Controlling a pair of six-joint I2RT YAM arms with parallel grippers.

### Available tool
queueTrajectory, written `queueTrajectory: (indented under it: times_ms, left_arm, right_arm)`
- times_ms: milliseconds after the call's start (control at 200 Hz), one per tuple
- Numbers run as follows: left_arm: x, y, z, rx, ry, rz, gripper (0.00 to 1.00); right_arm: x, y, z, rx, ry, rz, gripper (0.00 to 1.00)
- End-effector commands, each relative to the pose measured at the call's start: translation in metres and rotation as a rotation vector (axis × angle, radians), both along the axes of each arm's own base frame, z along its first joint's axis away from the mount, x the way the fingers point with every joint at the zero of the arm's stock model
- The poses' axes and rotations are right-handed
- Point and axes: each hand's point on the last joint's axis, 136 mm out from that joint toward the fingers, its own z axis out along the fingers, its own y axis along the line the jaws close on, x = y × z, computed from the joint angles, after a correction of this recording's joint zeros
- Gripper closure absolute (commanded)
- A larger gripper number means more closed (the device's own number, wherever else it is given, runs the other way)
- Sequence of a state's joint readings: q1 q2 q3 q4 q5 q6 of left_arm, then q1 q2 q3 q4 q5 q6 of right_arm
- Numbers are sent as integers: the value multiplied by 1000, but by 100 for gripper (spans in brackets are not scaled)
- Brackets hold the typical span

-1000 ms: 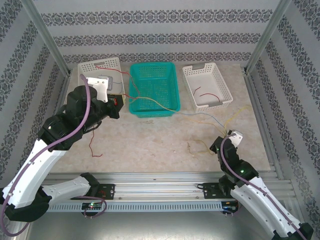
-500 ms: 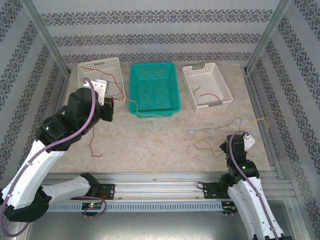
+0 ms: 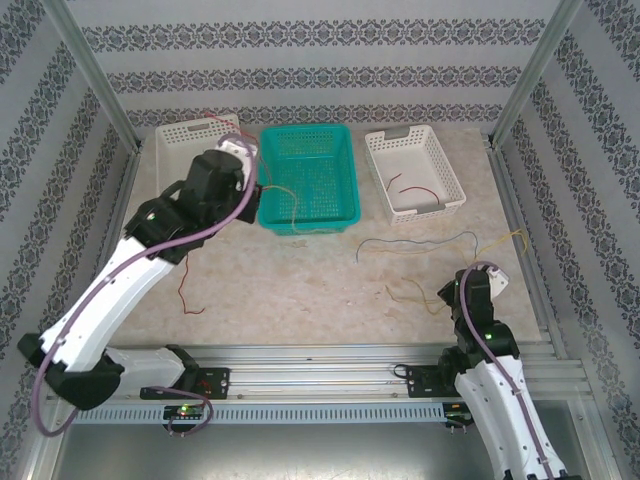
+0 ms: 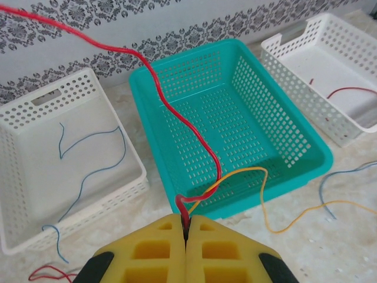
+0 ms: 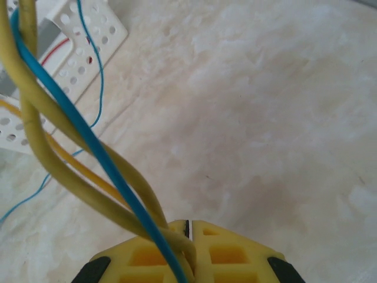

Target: Untangle the cables

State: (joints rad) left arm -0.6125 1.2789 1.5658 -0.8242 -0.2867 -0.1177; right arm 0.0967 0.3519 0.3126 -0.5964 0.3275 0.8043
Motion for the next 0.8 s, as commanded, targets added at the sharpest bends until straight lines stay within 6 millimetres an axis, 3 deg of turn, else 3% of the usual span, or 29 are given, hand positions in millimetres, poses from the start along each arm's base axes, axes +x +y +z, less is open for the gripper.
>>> queueTrajectory:
  times_ms: [0,350,630,794]
  left_arm:
    - [33,0,8,43,-68,30,100]
    - [119,-52,-84,31,152,-25,100]
    - [161,-84,-155,40,283,-42,100]
    - [171,-94,-186,44,346,-44,100]
  right_arm:
    - [-9,-10,1,-37,9,-33,100]
    - [-13,-9,6,-24,-7,-23,100]
    - [-6,3,4,8,-17,43,100]
    - [-3,12,4,26,-21,93,100]
